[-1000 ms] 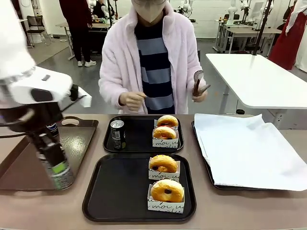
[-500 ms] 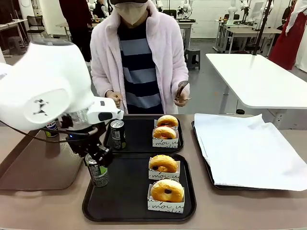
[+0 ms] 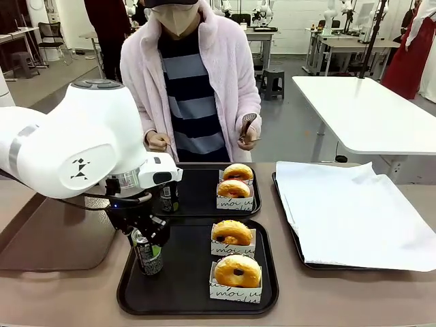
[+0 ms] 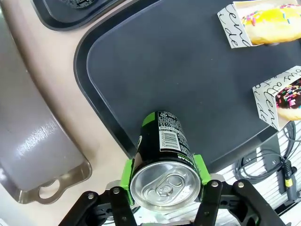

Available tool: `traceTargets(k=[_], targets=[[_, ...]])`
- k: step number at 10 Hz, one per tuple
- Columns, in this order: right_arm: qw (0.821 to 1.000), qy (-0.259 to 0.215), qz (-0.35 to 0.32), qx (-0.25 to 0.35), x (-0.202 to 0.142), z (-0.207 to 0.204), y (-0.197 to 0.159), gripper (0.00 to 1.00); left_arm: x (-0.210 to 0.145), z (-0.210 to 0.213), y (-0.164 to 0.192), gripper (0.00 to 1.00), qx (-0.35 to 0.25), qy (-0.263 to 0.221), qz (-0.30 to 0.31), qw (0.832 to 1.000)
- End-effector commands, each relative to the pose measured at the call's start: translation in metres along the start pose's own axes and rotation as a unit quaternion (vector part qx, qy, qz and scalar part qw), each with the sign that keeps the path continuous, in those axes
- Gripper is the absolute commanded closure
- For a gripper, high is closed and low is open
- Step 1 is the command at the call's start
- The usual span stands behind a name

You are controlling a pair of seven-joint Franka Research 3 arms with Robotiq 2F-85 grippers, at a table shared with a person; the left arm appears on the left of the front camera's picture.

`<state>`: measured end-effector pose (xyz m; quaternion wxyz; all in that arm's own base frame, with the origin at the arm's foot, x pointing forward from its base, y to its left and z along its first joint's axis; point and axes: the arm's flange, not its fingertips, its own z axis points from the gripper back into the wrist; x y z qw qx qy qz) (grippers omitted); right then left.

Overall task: Set up donuts and drinks on trays.
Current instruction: Pick up one Pepsi coke from the Handle tray and place it on the Flat Tray without a Pepsi coke.

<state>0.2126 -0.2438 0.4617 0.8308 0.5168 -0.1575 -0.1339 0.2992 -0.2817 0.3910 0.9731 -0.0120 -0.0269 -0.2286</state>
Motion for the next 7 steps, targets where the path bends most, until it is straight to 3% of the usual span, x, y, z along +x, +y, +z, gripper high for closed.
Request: traceTargets(k=[1, 2, 3, 7], targets=[[1.0, -0.007, 0.007, 0.012, 0.0008, 0.0, 0.001, 0.0, 0.0034, -0.0077, -0.0073, 0.41, 0.013, -0.006, 0.007, 1.0], [1.0, -0.007, 0.007, 0.012, 0.0008, 0.0, 0.001, 0.0, 0.0033, -0.0095, -0.0087, 0.41, 0.011, -0.005, 0.002, 1.0], [1.0, -0.007, 0.007, 0.012, 0.0008, 0.0, 0.001, 0.0, 0.003, -0.0093, -0.0091, 0.0, 0.007, -0.006, -0.003, 1.0], [1.0, -0.007, 0.007, 0.012, 0.0008, 0.0, 0.001, 0.0, 0.0024, -0.0049, -0.0091, 0.0, 0.003, -0.005, -0.009, 1.0]])
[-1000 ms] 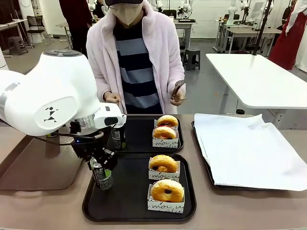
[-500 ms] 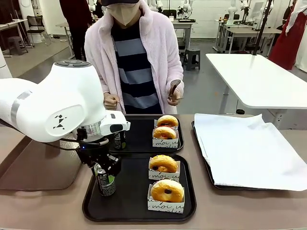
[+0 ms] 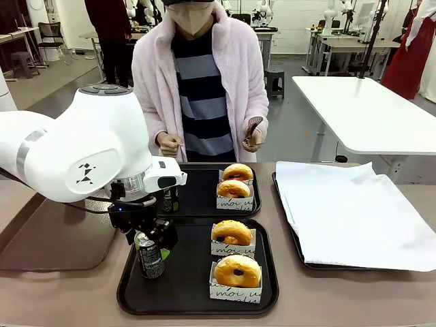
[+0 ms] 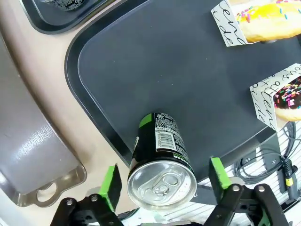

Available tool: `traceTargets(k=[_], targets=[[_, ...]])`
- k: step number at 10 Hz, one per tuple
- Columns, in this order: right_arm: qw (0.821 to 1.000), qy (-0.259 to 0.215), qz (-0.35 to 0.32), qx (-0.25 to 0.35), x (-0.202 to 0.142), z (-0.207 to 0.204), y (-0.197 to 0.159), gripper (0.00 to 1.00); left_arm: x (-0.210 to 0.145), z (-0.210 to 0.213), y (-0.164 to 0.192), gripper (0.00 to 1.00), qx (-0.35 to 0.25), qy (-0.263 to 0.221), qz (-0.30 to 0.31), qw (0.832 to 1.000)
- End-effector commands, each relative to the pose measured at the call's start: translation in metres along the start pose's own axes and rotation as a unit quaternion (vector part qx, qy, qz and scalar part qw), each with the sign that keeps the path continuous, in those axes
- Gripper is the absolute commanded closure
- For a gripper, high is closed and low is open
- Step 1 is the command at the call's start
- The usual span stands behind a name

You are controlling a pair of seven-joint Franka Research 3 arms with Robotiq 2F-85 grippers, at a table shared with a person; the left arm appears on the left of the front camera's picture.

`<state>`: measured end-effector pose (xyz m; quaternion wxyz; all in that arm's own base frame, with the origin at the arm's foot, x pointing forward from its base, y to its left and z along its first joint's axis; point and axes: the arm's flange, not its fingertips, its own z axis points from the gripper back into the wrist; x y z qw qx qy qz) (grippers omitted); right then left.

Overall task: Set up donuts and drinks on trays.
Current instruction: Pick up one Pepsi coke from the Handle tray and place it on the Flat Tray without a Pepsi coke.

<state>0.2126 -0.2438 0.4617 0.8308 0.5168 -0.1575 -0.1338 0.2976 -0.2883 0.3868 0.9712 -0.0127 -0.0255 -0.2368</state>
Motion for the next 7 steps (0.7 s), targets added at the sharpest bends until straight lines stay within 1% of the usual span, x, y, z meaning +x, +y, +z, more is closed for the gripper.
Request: traceTargets(k=[1, 3, 4, 7], targets=[[1.0, -0.007, 0.007, 0.012, 0.001, 0.0, 0.001, 0.0, 0.001, 0.0, -0.003, 0.0, 0.004, -0.004, 0.0, 1.0], [1.0, -0.007, 0.007, 0.012, 0.001, 0.0, 0.001, 0.0, 0.001, 0.006, -0.003, 0.0, 0.005, -0.005, -0.004, 1.0], [1.0, -0.007, 0.007, 0.012, 0.001, 0.0, 0.001, 0.0, -0.003, 0.019, -0.006, 0.0, 0.013, 0.007, -0.012, 1.0], [1.0, -0.007, 0.007, 0.012, 0.001, 0.0, 0.001, 0.0, -0.03, 0.081, -0.015, 0.0, 0.013, -0.002, -0.027, 1.0]])
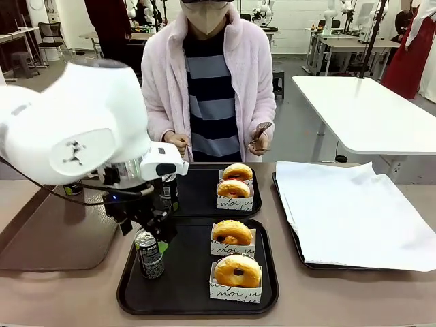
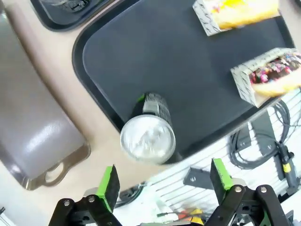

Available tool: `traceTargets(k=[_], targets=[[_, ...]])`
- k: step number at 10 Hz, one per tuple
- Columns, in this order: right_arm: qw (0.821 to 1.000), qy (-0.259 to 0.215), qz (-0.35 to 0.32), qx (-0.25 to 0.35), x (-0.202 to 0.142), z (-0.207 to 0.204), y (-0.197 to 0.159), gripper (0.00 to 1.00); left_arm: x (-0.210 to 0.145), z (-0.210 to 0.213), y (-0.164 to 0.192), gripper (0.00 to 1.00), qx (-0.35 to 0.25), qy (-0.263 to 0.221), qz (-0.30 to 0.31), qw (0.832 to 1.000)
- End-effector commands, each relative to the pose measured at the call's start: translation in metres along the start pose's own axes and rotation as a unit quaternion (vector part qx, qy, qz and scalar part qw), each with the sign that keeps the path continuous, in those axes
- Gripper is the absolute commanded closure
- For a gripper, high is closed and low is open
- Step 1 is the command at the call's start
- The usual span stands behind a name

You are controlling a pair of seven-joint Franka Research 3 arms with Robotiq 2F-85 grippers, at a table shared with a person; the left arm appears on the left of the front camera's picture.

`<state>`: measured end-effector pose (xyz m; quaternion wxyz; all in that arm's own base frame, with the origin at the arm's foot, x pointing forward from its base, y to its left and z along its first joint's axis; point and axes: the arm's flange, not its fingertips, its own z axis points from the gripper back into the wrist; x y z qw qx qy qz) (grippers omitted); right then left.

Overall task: Set up donuts and drinks on trays.
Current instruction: Pick up one Pepsi coke from the Handle tray and place it on the Flat Tray without a Pepsi coke.

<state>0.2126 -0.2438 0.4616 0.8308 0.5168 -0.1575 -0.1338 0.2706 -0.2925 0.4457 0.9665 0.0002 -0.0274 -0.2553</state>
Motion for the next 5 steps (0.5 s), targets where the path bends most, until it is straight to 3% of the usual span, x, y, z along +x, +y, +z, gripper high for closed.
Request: traceTargets(k=[1, 5], targets=[[1.0, -0.007, 0.007, 0.012, 0.0008, 0.0001, 0.0011, 0.0, -0.0156, 0.0319, 0.0023, 0.0, -0.004, -0.006, -0.006, 1.0], [1.0, -0.007, 0.007, 0.012, 0.0008, 0.0001, 0.0011, 0.0, -0.0153, 0.0374, -0.0023, 0.0, 0.005, -0.009, -0.001, 1.0]])
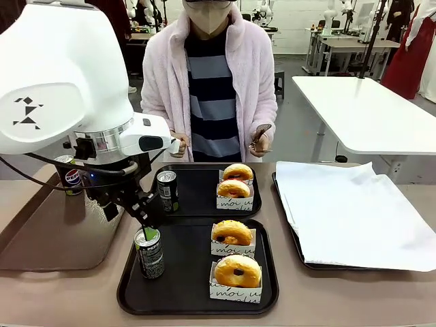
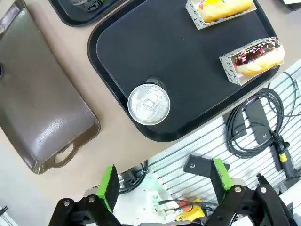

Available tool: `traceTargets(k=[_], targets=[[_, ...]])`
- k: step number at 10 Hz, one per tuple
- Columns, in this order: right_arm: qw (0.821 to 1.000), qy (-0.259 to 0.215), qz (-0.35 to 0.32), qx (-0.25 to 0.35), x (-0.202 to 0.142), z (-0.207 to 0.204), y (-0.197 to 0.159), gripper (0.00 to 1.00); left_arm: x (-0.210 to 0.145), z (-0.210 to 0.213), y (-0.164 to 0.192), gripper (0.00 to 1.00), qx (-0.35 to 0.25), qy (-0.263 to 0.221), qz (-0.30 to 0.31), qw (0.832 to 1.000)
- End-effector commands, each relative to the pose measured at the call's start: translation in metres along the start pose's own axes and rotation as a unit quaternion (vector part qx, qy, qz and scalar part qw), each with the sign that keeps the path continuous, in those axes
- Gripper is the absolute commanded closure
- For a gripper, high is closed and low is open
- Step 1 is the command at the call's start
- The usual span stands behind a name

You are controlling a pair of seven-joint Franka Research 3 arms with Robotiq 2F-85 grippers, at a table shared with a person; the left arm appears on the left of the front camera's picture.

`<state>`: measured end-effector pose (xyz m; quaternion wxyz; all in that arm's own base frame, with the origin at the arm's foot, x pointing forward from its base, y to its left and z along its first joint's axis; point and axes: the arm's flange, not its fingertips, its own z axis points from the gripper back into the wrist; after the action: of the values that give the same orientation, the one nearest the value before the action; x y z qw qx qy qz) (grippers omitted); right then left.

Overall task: Set up donuts and drinks on trays.
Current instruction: Pick up one Pepsi coke from the Handle tray and place it on the Flat Tray without a Pepsi coke.

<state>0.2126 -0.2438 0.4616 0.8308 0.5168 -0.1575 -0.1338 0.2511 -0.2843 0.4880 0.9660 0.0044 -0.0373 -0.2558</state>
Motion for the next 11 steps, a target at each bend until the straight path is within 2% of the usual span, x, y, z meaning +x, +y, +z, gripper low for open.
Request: traceTargets(k=[1, 5, 6, 7, 9, 11], targets=[[1.0, -0.007, 0.007, 0.012, 0.001, 0.0, 0.001, 0.0, 0.003, -0.006, 0.0, 0.0, -0.001, -0.001, -0.001, 1.0], [1.0, -0.007, 0.007, 0.012, 0.001, 0.0, 0.001, 0.0, 0.001, -0.004, 0.0, 0.0, 0.0, 0.005, 0.0, 1.0], [1.0, -0.007, 0.007, 0.012, 0.001, 0.0, 0.001, 0.0, 0.0, -0.004, 0.037, 0.0, -0.016, 0.001, 0.035, 0.999], [1.0, -0.007, 0.007, 0.012, 0.001, 0.0, 0.001, 0.0, -0.005, -0.008, 0.084, 0.0, -0.003, -0.008, 0.089, 0.996], [1.0, -0.007, 0.007, 0.012, 0.001, 0.0, 0.001, 0.0, -0.019, -0.003, 0.162, 0.0, -0.006, -0.023, 0.181, 0.983], [1.0, -0.007, 0.007, 0.012, 0.001, 0.0, 0.001, 0.0, -0.036, 0.004, 0.218, 0.0, 0.02, -0.035, 0.228, 0.973]])
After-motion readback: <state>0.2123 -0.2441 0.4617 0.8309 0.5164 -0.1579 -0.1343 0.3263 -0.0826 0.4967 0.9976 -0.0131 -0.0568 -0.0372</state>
